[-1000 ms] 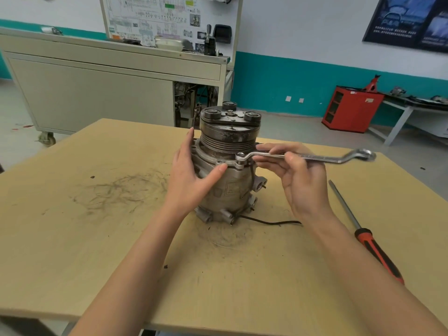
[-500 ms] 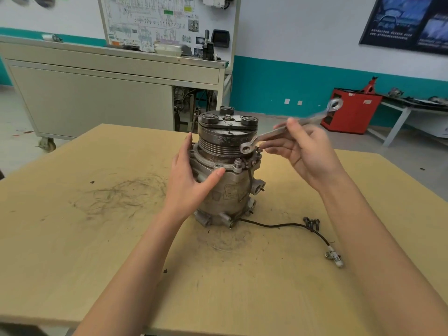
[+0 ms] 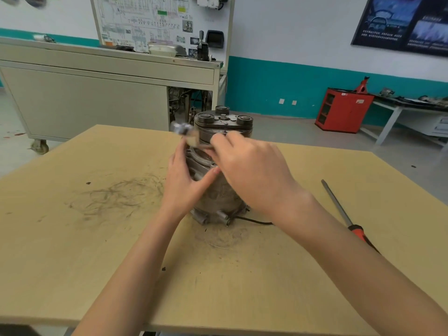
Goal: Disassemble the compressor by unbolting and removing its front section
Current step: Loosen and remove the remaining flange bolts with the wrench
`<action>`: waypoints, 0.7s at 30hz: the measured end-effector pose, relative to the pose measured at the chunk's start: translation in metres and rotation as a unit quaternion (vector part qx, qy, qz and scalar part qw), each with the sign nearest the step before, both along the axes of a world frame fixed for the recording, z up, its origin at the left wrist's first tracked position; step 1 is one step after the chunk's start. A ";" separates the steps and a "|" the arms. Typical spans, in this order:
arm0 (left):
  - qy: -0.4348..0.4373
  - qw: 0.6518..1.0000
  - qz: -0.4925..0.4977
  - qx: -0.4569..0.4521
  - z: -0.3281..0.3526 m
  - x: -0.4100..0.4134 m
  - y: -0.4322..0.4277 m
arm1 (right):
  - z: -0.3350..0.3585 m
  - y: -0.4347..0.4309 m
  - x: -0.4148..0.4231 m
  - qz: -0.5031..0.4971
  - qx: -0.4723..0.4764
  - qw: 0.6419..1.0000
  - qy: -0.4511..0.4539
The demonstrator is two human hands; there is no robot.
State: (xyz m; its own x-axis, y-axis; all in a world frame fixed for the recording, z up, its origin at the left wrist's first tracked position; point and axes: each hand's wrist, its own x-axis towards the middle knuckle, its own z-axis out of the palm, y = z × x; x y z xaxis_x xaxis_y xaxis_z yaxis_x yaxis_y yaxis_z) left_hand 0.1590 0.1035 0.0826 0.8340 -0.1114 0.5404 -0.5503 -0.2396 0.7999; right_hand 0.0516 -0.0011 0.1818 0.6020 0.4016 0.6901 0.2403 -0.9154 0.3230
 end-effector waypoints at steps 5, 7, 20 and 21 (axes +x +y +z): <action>0.003 1.000 -0.025 -0.013 -0.003 0.002 0.001 | -0.020 0.018 0.000 -0.060 -0.096 0.993 -0.045; 0.005 0.999 -0.033 -0.033 -0.004 0.002 0.000 | -0.026 0.017 0.002 -0.039 -0.093 0.992 -0.080; 0.013 1.000 -0.004 -0.002 -0.002 0.000 0.001 | -0.039 -0.084 0.044 0.337 0.778 0.460 0.264; 0.015 1.000 -0.005 -0.003 -0.002 0.000 0.001 | -0.035 -0.087 0.052 0.329 0.791 0.431 0.283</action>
